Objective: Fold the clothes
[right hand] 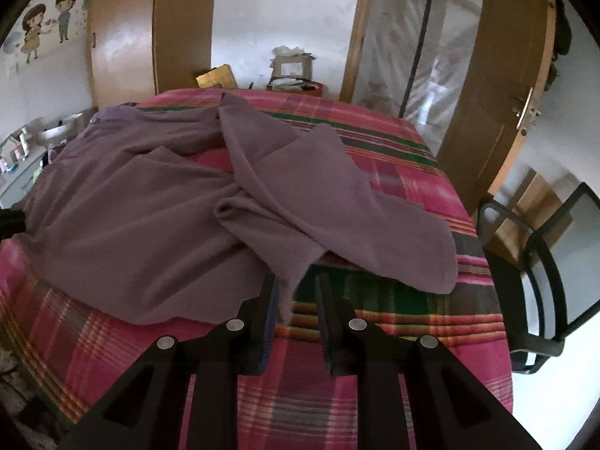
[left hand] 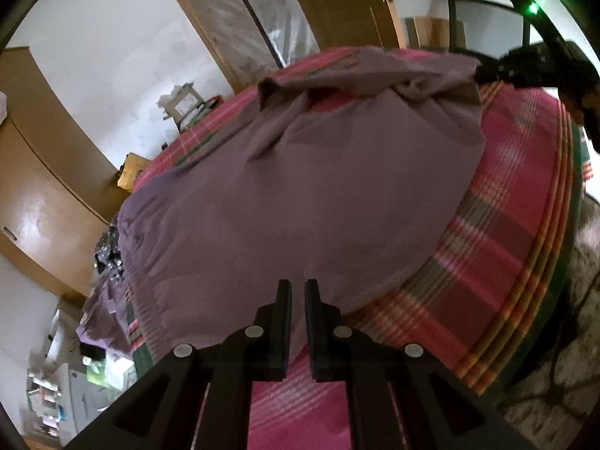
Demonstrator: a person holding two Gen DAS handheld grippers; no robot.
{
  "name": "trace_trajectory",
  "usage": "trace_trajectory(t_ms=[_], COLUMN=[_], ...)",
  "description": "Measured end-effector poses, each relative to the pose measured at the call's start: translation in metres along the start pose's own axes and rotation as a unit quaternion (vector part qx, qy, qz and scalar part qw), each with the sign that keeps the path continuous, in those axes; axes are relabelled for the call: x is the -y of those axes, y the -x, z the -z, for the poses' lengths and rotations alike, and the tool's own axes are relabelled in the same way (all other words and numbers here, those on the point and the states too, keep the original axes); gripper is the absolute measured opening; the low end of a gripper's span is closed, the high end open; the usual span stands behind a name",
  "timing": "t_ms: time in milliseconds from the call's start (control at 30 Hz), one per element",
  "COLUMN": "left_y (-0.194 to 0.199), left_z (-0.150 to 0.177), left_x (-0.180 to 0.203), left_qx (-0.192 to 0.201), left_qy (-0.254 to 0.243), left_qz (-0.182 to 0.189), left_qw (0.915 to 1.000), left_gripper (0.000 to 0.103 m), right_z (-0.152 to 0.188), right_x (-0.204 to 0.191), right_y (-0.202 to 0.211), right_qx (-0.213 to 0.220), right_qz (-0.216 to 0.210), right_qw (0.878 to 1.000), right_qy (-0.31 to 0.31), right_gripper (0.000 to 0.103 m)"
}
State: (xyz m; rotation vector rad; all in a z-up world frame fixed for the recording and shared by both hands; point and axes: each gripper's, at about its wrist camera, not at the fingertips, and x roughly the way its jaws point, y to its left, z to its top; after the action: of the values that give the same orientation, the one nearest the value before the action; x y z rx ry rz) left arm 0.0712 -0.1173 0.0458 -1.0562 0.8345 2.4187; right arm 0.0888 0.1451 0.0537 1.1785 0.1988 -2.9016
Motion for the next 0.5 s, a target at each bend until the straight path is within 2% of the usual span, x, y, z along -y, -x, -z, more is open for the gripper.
trace_trajectory(t_ms=[300, 400, 500], left_y=[0.026, 0.026, 0.020], left_z=[-0.012, -0.025, -0.038], left_x=[-0.014, -0.016, -0.013], left_qx=[0.042, 0.057, 0.060], left_qy=[0.022, 0.031, 0.025], left_qz=[0.031, 0.039, 0.041], left_qw=[0.9984, 0.9972, 0.9971], left_gripper=[0.008, 0.008, 0.008], right_z=[-0.013, -0.014, -0.017], right_x=[0.024, 0.030, 0.027], right_y=[-0.011, -0.020, -0.025], right_qx=[0.011, 0.002, 0.001], right_qz=[0.011, -0.009, -0.018], right_qw=[1.000, 0.999, 0.999], right_qy=[-0.022, -0.038, -0.035], right_gripper=[0.021, 0.021, 0.026])
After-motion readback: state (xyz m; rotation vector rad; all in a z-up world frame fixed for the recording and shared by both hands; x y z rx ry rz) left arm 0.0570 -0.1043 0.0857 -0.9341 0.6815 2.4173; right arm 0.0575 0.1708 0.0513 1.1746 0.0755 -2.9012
